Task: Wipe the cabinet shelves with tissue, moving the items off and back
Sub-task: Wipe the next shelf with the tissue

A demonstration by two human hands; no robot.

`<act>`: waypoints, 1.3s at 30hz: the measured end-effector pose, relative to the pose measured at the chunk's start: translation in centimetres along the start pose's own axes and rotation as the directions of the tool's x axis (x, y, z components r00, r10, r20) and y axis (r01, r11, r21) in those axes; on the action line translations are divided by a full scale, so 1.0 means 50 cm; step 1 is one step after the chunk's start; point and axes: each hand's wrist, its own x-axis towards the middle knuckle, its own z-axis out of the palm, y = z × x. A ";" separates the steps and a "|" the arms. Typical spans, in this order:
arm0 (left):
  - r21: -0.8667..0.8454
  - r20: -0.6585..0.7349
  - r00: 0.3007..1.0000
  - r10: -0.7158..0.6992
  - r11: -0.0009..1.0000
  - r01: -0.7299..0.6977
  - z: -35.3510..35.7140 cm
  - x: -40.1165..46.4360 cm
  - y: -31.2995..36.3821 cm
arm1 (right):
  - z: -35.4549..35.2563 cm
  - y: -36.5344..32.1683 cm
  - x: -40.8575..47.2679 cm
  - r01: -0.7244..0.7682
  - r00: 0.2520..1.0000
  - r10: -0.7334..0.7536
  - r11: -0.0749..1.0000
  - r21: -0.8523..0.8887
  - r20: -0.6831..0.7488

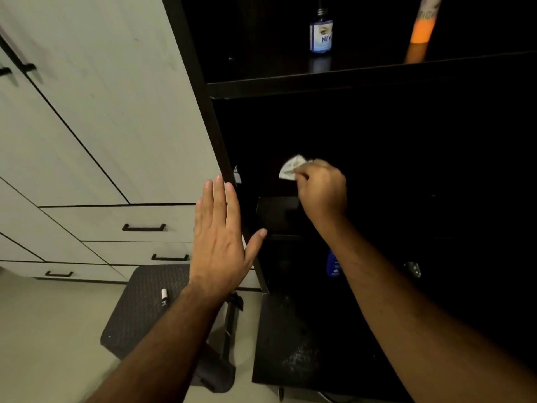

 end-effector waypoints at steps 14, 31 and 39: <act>0.084 -0.008 1.000 0.001 0.997 0.000 -0.012 -0.001 -0.020 | -0.099 -0.102 0.108 0.056 0.998 -0.056 0.998 0.014 0.011; 0.122 0.015 1.000 0.025 0.992 -0.027 -0.022 0.008 -0.024 | -0.077 -0.128 0.078 0.004 0.989 -0.026 0.988 0.153 0.143; 0.116 0.027 0.999 0.042 0.992 -0.045 -0.042 0.011 -0.038 | -0.100 -0.190 0.124 0.029 0.961 -0.058 0.994 0.108 0.269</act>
